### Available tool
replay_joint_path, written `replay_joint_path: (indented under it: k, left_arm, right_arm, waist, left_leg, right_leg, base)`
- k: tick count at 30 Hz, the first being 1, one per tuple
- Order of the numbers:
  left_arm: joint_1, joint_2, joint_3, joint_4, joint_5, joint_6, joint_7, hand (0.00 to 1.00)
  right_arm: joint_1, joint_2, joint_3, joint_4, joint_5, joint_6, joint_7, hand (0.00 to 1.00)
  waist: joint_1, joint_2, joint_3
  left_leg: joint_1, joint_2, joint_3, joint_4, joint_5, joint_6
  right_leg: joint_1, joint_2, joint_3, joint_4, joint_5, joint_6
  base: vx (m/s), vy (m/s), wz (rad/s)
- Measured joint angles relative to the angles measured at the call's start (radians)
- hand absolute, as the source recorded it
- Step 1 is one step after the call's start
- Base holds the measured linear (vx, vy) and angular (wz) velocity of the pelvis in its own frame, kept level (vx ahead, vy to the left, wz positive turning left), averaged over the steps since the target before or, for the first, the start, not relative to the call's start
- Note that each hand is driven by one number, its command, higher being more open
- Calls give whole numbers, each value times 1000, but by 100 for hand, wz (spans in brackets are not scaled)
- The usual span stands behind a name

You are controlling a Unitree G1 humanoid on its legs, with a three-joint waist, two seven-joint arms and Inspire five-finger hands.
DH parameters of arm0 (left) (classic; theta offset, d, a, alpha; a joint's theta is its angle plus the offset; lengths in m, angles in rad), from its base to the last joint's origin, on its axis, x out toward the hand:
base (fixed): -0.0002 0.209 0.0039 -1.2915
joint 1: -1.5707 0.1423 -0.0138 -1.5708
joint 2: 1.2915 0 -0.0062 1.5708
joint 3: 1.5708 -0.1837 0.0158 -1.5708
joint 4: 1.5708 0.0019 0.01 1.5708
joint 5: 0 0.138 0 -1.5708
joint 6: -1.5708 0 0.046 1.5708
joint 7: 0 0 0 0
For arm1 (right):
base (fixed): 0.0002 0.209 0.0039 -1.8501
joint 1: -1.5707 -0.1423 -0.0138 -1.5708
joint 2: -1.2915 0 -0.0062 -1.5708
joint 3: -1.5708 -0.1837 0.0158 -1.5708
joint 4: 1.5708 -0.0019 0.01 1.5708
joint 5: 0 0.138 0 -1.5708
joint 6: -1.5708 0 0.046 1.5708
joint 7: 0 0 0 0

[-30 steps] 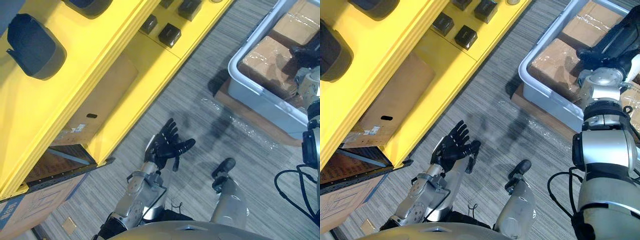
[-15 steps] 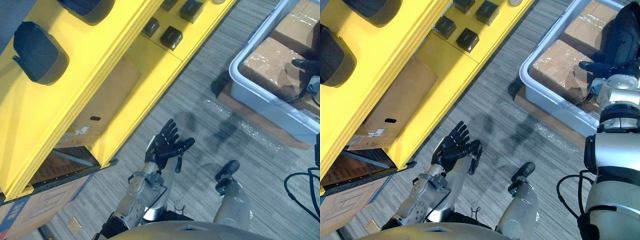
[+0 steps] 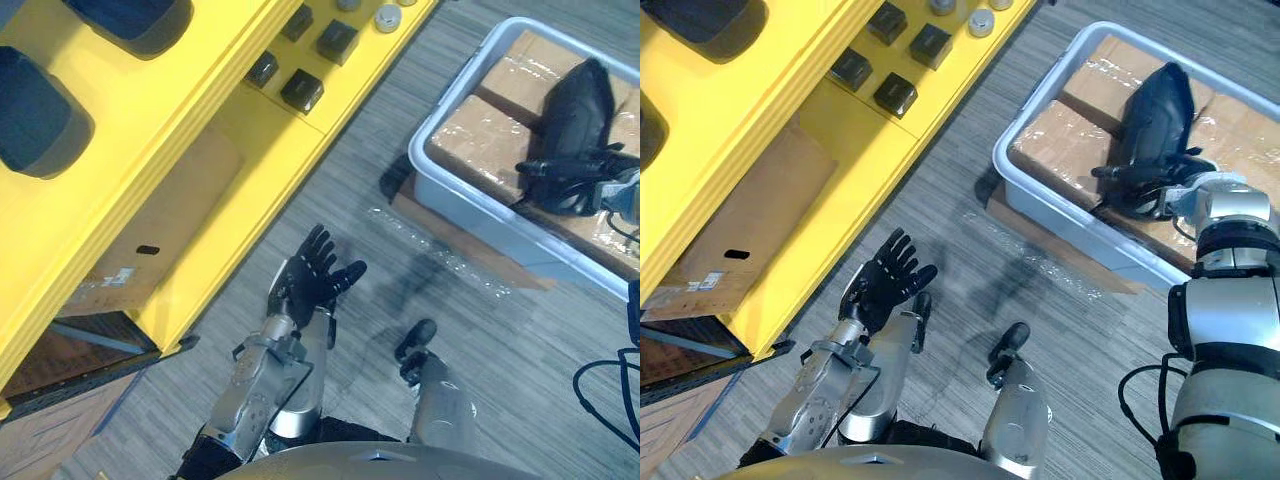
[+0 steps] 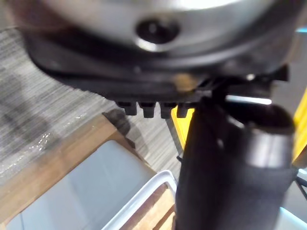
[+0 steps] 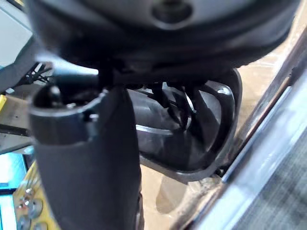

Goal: Walk over and take three plastic housings, then place them on the shelf

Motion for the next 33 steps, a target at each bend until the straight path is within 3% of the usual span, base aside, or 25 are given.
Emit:
replay_joint_path:
  k: [2,8,10,14,17,22,25,33]
  left_arm:
    - [5,23,13,-14,4,18,0,100]
    - [4,30,11,-17,15,33,-4,100]
    - [5,37,12,-17,16,32,-4,100]
    - [17,41,13,-17,57,22,-1,100]
    - [37,39,15,-29,56,-11,-2,100]
    - [35,37,15,-88,56,-41,0,100]
    - [22,37,28,-131,56,-61,1,100]
    - [-60,36,46,-156,175,-79,27,100]
  right_arm:
    - [30,24,25,-26,-7,0,38,100]
    - [69,71,30,-51,3,-1,32,100]
    - [84,97,30,-60,18,-16,-9,100]
    - [183,154,23,-214,72,-123,-203,100]
    - [227,215,4,-428,-58,-235,-365,100]
    - [235,217,-40,-663,-165,-331,-547,100]
    - [276,218,-76,-744,-164,-352,-599,100]
    - [392,243,-118,-756,-163,-334,-612,100]
  waist:
    - [-1,-29,1]
    - [-3,-65,-2]
    - [-4,-77,-3]
    - [-12,-90,-3]
    - [-30,-91,-2]
    - [-39,-109,-1]
    - [-52,-130,-2]
    - [-91,-138,2]
  left_leg:
    - [24,7,5,-18,6,-9]
    - [38,9,5,-35,15,-15]
    - [38,9,7,-36,16,-14]
    - [37,6,9,-35,19,-12]
    - [20,6,27,-34,20,-10]
    - [2,6,46,-27,20,-6]
    - [-2,5,53,-23,14,-5]
    - [-17,29,108,52,-50,8]
  right_leg:
    - [10,7,6,0,-2,-3]
    - [18,9,7,4,-5,-8]
    - [18,9,7,7,-6,-9]
    - [15,8,10,10,-6,-9]
    - [-15,8,28,12,-2,-3]
    - [-48,7,57,19,6,0]
    - [-56,5,68,19,8,2]
    - [-73,27,134,0,31,13]
  base:
    - [28,-41,-8]
    - [-2,-2,0]
    - [-38,29,1]
    - [-9,9,0]
    - [-31,35,-14]
    - [2,39,-11]
    - [33,42,-7]
    - [5,67,-25]
